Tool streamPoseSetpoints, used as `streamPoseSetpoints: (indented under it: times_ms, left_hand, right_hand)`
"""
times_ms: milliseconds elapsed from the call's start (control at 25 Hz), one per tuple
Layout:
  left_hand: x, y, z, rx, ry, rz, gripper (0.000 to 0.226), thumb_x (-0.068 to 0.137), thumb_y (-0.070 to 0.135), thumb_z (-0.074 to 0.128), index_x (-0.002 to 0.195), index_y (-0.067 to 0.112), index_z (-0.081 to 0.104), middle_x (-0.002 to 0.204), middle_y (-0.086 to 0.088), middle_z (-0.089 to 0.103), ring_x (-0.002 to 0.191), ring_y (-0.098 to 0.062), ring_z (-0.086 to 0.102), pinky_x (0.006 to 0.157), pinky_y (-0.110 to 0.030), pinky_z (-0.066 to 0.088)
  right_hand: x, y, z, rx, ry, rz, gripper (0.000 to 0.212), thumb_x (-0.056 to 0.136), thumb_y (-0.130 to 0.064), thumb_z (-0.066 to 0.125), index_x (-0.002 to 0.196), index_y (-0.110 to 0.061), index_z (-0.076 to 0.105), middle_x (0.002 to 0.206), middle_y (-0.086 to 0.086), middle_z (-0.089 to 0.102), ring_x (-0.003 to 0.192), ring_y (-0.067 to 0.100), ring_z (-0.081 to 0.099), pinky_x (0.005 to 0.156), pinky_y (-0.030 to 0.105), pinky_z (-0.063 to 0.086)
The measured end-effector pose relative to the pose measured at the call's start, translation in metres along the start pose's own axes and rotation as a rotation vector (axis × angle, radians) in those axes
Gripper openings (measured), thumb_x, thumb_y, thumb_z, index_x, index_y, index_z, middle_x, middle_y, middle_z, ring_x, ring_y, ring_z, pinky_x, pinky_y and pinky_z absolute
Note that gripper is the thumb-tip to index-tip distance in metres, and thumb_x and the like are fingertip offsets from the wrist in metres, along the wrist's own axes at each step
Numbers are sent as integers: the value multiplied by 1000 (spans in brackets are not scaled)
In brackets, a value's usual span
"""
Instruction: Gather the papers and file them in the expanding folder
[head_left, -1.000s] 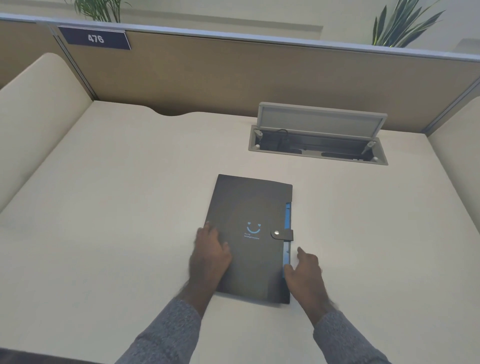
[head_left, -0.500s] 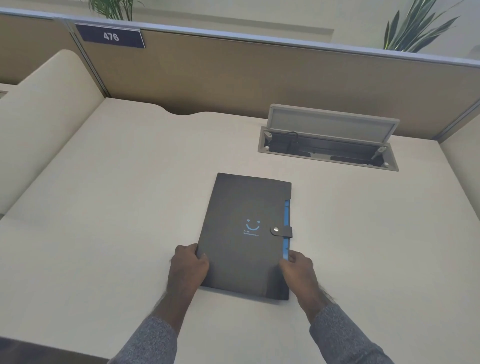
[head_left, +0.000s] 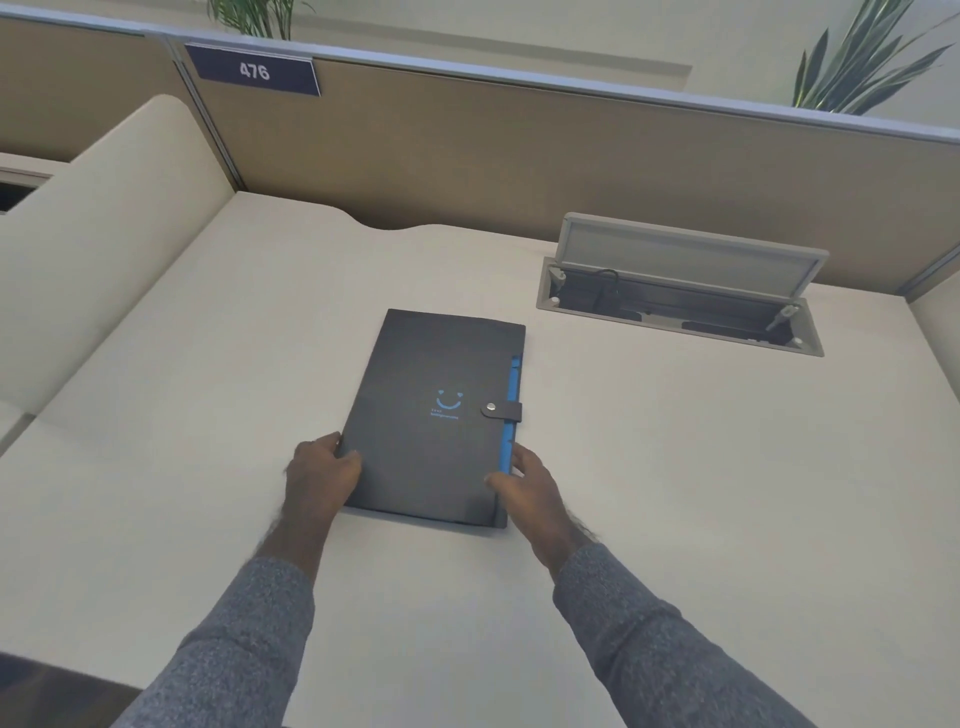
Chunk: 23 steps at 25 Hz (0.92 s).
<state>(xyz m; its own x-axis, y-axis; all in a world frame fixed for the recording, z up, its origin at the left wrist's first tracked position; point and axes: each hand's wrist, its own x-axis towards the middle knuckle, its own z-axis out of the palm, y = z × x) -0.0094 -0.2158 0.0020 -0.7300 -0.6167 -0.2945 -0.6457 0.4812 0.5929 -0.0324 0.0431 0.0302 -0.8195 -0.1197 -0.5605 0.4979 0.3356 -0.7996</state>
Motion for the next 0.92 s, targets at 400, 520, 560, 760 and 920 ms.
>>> streamPoseSetpoints:
  times_ms: [400,520,560,760,920]
  left_hand:
    - [62,17,-23,-202,-88,-56,32,65,34,54,85,15,71,91,-6,73,93,-31,65,85,-42,51]
    - [75,20,-26,-299,-137,-46,33,65,32,59,90,16,74,101,-6,74,101,-29,66,95,-47,51]
    - [78,21,-28,-334,-154,-34,32,66,31,60,92,18,75,102,-4,74,102,-27,66,98,-48,49]
    - [79,31,-36,-238,-149,-11,10,80,27,60,84,21,66,99,2,66,101,-25,58,93,-35,43]
    - [52,38,-13,72,95,166,36,86,16,54,120,5,61,126,-13,58,120,-34,50,95,-34,37]
  right_hand:
    - [56,-45,30,113,-149,17,87,87,-22,65,158,-17,16,164,0,24,146,20,31,102,31,33]
    - [71,-53,35,108,-169,2,91,84,-25,66,159,-19,14,165,0,20,149,23,26,112,39,31]
    - [75,-55,35,100,-175,-6,91,84,-25,66,159,-19,13,166,0,20,149,24,25,113,40,31]
    - [78,-53,27,-41,-217,-104,89,87,-26,64,159,-21,13,166,-2,18,151,21,22,106,31,27]
    - [58,-30,-1,-308,-65,-203,73,94,-27,58,158,-22,23,165,-5,21,151,13,20,119,30,19]
